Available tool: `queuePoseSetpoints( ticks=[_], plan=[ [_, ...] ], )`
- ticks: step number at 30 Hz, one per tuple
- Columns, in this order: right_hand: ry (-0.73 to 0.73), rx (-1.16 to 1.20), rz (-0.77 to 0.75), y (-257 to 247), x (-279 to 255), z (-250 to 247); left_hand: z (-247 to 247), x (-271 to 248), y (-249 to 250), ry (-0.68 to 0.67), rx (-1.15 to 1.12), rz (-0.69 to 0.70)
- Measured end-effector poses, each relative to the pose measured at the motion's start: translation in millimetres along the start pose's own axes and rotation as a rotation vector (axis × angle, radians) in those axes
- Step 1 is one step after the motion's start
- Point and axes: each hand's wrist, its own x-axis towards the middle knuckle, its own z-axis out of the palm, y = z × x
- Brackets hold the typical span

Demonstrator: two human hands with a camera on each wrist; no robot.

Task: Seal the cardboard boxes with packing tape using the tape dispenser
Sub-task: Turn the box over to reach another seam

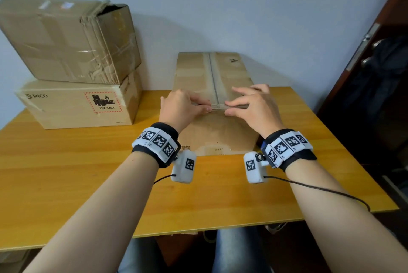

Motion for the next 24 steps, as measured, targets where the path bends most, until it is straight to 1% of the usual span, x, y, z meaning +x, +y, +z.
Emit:
queuePoseSetpoints(
  ticks=[2,4,6,8,9,12,15,19,21,24],
  plan=[
    [-0.051,0.067,0.051,9,-2,-5,0,1,5,0.016,0.037,0.006],
    [-0.070,0.218,0.131,20,-7,-10,-1,-2,12,0.021,0.065,-0.008],
    [-0.041,0.353,0.189,30,-13,-14,-3,-5,17,0.012,0.083,0.002],
    [-0.006,0.426,0.193,36,-19,-14,-6,-8,24,0.002,0.129,0.026],
    [0.006,0.465,0.192,37,-20,-12,-7,-9,27,-0.009,0.165,0.058],
    [0.001,0.527,0.196,39,-20,-10,2,-11,35,-0.093,0.200,0.216],
    [-0.017,0.528,0.195,41,-18,-11,17,-10,42,-0.129,0.205,0.291],
    [-0.002,0.570,0.188,40,-16,-10,31,-4,59,-0.155,0.232,0.285],
    [0.005,0.596,0.199,43,-15,-10,38,-1,65,-0.129,0.236,0.258],
    [0.013,0.723,0.241,53,-16,-12,49,3,69,-0.083,0.272,0.254]
  ],
)
